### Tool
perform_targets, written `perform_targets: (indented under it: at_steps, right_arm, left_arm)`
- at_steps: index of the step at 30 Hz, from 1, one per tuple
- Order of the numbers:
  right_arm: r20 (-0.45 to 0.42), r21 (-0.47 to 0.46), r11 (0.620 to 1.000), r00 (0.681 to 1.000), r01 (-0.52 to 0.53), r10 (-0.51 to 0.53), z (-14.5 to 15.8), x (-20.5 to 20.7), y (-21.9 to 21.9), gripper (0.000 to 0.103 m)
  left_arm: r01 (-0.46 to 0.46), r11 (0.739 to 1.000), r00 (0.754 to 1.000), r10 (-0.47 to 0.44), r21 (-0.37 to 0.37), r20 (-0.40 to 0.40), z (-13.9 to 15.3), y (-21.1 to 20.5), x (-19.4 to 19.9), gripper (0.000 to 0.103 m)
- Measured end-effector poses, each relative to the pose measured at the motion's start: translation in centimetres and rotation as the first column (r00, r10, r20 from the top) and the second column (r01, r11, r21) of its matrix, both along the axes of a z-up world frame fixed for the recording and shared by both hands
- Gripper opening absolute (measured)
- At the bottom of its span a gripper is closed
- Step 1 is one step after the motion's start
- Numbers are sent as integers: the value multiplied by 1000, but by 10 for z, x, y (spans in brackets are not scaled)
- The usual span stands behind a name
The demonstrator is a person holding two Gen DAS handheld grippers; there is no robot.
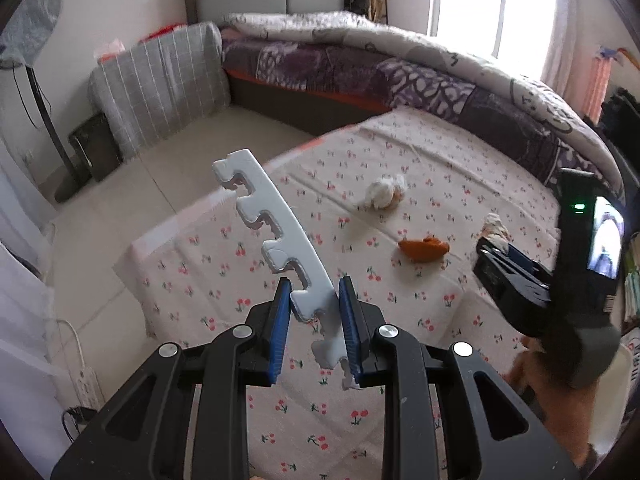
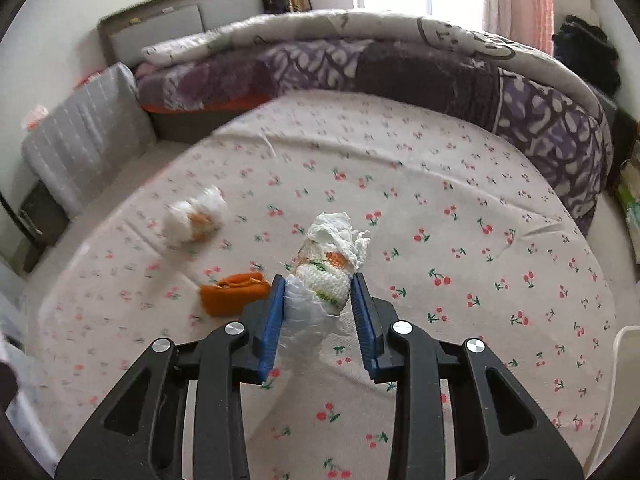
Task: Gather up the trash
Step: 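Grasp the white wrapped bundle on the mattress with the right tool, then carry the bundle in the right tool while the left tool carries the foam strip toward the bin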
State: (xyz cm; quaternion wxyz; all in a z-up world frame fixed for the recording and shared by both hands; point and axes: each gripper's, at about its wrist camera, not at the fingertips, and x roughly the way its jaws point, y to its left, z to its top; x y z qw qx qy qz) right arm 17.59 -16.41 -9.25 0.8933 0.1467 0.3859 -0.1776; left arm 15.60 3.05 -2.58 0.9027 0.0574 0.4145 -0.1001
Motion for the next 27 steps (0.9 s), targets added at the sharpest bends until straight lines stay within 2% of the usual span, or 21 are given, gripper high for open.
perform_targets:
  at_steps: [4, 10, 22, 27]
  right_arm:
    - [77, 65, 997, 996, -48, 43, 28, -19, -8, 31]
    - [143, 66, 994, 987, -86, 76, 56, -43, -16, 31]
    - [123, -15, 999, 992, -33, 35, 82, -87, -46, 32]
    - [119, -33, 999, 993, 8, -4, 93, -113, -68, 32]
  left_arm:
    - [-1, 1000, 1000, 2, -26, 25, 10, 0, -2, 25]
    - [2, 999, 999, 1, -52, 54, 22, -5, -7, 25]
    - [21, 990, 996, -8, -140, 90, 46, -27, -12, 25]
    - [54, 987, 994, -39, -151, 103, 51, -49, -21, 25]
